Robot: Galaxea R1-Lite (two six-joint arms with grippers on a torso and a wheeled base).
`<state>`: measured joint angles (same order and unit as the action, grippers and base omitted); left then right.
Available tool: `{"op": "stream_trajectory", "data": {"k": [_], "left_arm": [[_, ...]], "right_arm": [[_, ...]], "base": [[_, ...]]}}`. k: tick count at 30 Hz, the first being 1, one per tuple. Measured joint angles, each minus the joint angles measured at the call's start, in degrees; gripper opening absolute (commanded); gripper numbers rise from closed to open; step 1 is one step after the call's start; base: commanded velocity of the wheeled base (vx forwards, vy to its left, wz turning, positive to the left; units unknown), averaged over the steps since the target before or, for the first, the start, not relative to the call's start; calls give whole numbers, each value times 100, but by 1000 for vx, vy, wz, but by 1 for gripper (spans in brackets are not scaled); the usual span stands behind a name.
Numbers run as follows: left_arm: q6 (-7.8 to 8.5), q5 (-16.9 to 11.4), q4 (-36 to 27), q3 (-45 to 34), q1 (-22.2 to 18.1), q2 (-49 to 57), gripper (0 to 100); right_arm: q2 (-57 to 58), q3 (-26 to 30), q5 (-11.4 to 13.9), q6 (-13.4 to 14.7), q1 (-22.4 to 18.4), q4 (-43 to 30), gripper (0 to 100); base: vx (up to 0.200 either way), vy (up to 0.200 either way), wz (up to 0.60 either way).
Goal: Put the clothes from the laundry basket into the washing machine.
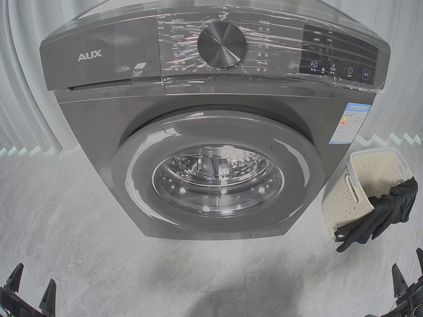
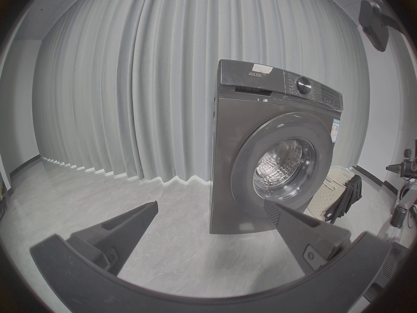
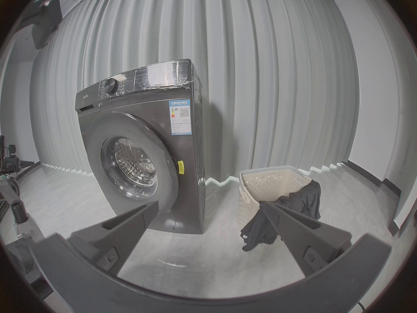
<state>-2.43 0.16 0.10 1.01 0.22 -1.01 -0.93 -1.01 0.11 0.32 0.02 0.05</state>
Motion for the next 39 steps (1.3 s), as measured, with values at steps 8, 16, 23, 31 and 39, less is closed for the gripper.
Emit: {"op": "stream_trajectory", "data": {"k": [8, 16, 23, 31, 39], "left_arm": [[7, -2, 0, 0, 2, 0, 100], [16, 0, 0, 0, -1, 0, 100], [20, 0, -2, 0, -1, 0, 100], [24, -2, -2, 0, -1, 0, 100], [27, -2, 0, 0, -6, 0, 100]], "right_arm": [[-12, -496, 374, 30, 11, 321, 100], [-720, -1189, 1827, -118, -5, -7, 100], [-1851, -1274, 2119, -444, -12, 173, 100], [-3402, -1354, 2142, -483, 324, 1325, 100], [-4959, -1395, 1538, 305, 1320, 2939, 100]], "base": [[0, 0, 0], [0, 0, 0], [0, 0, 0], [0, 0, 0], [0, 0, 0]]}}
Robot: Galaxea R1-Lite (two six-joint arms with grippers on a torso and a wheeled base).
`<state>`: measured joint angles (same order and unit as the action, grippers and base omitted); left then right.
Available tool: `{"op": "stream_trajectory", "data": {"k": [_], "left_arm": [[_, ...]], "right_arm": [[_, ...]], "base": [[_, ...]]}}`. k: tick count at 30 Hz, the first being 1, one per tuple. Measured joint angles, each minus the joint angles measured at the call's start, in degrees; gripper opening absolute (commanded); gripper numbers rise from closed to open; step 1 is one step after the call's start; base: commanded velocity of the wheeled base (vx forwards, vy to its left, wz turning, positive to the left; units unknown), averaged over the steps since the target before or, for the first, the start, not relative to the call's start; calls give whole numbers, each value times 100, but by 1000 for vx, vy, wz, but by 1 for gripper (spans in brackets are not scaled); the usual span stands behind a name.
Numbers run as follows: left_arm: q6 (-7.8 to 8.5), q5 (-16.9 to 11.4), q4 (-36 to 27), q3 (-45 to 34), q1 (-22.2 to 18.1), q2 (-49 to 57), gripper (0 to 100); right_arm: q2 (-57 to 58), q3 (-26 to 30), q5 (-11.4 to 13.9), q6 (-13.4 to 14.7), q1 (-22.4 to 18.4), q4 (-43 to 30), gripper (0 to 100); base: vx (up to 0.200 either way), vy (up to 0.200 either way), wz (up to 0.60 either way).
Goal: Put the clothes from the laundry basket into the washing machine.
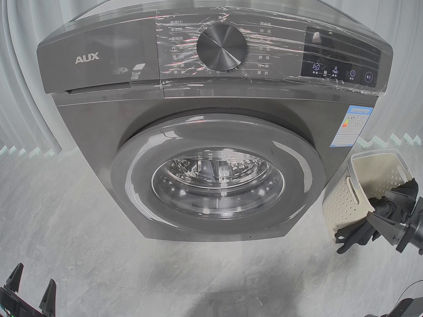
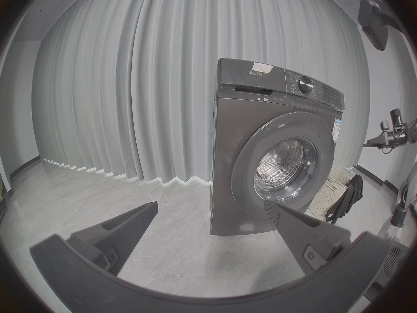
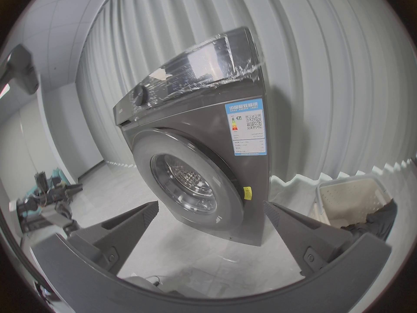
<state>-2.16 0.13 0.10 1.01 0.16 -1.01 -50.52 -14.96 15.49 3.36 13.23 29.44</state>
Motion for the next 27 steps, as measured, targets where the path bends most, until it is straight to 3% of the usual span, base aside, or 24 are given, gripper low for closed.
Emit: {"op": "stream_trajectory", "data": {"k": [4, 7, 17, 20, 27], "left_arm": [[0, 0, -2, 0, 5, 0, 100], [0, 0, 0, 0, 5, 0, 100], [-2, 0, -2, 0, 5, 0, 100], [0, 0, -2, 0, 5, 0, 100], [0, 2, 0, 0, 5, 0, 100]], "right_arm": [[-730, -22, -683, 352, 540, 731, 100], [-1211, -50, -909, 449, 777, 983, 100], [-2603, -612, -1268, 544, 992, 1481, 100], [-2979, -730, -1426, 541, 1008, 1841, 100], [-3699, -824, -1518, 512, 1028, 2806, 100]], "base": [[0, 0, 0], [0, 0, 0], [0, 0, 0], [0, 0, 0], [0, 0, 0]]}}
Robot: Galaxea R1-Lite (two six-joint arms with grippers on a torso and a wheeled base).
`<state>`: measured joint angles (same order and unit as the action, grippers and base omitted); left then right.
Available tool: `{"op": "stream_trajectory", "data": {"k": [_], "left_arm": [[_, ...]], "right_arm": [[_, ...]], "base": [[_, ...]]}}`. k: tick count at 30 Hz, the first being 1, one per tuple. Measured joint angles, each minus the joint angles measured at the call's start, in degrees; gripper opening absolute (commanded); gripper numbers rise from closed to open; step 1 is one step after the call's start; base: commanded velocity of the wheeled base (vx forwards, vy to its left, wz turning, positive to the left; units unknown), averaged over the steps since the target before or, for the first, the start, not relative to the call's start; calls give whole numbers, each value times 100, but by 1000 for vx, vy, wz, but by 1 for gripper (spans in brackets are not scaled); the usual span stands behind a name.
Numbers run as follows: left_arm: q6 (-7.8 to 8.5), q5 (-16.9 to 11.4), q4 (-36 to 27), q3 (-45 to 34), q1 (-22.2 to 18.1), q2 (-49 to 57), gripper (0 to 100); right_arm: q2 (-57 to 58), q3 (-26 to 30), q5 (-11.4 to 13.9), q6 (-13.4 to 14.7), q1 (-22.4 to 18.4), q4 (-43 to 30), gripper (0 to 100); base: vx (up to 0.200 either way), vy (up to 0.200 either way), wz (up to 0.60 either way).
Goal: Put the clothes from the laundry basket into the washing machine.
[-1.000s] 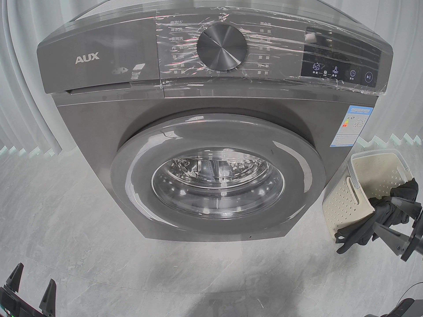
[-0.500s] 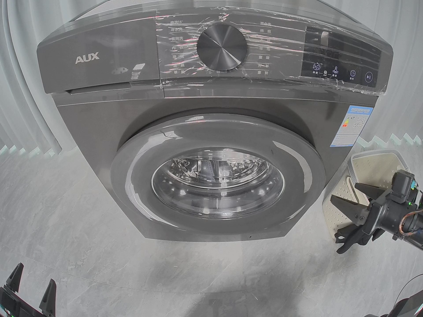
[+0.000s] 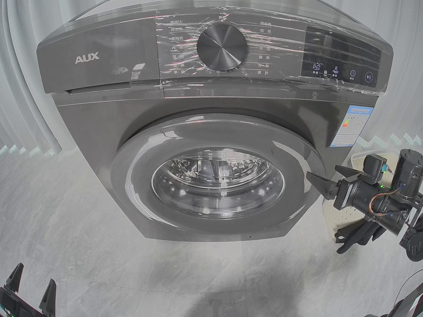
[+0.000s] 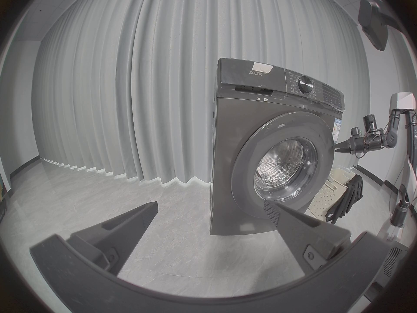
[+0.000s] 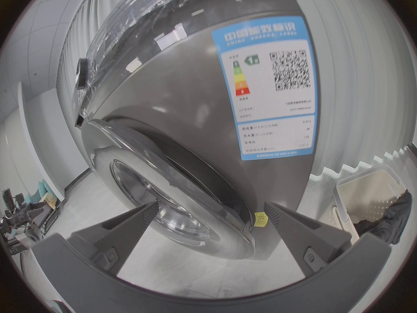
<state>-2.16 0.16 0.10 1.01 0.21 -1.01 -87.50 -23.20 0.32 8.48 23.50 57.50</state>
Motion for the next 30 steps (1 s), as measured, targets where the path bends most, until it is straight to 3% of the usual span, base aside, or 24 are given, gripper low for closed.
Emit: {"op": "stream_trajectory", "data": {"k": [15, 27, 30], "left_arm": [[-7, -6, -2, 0, 6, 0, 100], [-2, -2, 0, 0, 1, 0, 100], [-2, -2, 0, 0, 0, 0, 100]], "right_arm": [[-552, -44, 279, 35, 185, 240, 100], [-183, 562, 404, 5, 235, 129, 100], [-127, 540, 411, -4, 201, 191, 100]], "base": [[0, 0, 0], [0, 0, 0], [-200, 0, 0]]}}
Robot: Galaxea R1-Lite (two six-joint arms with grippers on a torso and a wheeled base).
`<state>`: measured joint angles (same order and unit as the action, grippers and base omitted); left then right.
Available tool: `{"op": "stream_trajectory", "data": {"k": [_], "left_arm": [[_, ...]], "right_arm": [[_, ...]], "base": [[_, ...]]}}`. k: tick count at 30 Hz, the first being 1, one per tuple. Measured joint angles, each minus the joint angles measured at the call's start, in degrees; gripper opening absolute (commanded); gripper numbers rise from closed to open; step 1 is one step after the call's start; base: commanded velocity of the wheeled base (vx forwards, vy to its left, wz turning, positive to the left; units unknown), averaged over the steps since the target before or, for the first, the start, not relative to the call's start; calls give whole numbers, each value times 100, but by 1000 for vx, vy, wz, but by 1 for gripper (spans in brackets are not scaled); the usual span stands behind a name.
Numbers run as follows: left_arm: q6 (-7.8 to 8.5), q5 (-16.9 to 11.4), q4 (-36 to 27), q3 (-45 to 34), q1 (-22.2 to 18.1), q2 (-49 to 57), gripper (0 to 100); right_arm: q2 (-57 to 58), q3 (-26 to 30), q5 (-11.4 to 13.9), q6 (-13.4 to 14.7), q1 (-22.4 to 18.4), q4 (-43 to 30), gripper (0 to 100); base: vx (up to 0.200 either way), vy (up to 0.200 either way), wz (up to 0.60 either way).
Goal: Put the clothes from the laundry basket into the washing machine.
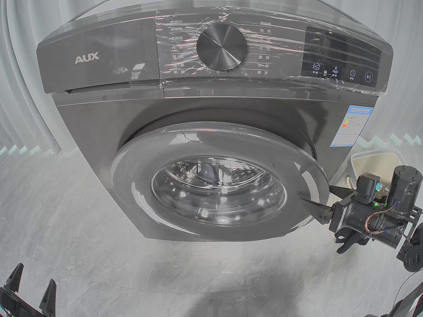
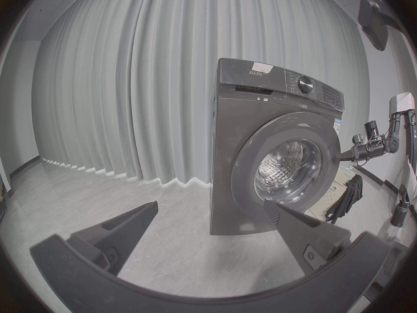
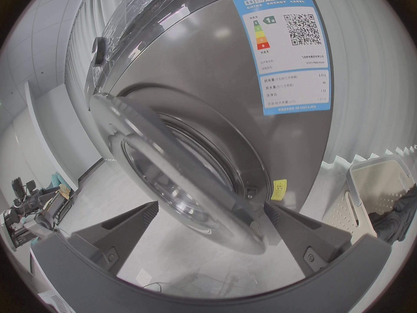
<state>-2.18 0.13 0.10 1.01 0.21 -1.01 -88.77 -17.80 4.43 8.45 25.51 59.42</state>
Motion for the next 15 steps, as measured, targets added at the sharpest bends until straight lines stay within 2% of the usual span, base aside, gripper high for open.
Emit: {"op": "stream_trajectory", "data": {"k": [3, 9, 15], "left_arm": [[0, 0, 0, 0, 0, 0, 100], [0, 0, 0, 0, 0, 0, 100], [-5, 0, -2, 0, 6, 0, 100]], "right_arm": [[-34, -177, -2, 0, -44, 15, 100], [-362, -579, 22, -7, -94, 15, 100], [-497, -540, 72, -9, -16, 6, 100]], "base": [[-200, 0, 0], [0, 0, 0], [0, 0, 0]]}}
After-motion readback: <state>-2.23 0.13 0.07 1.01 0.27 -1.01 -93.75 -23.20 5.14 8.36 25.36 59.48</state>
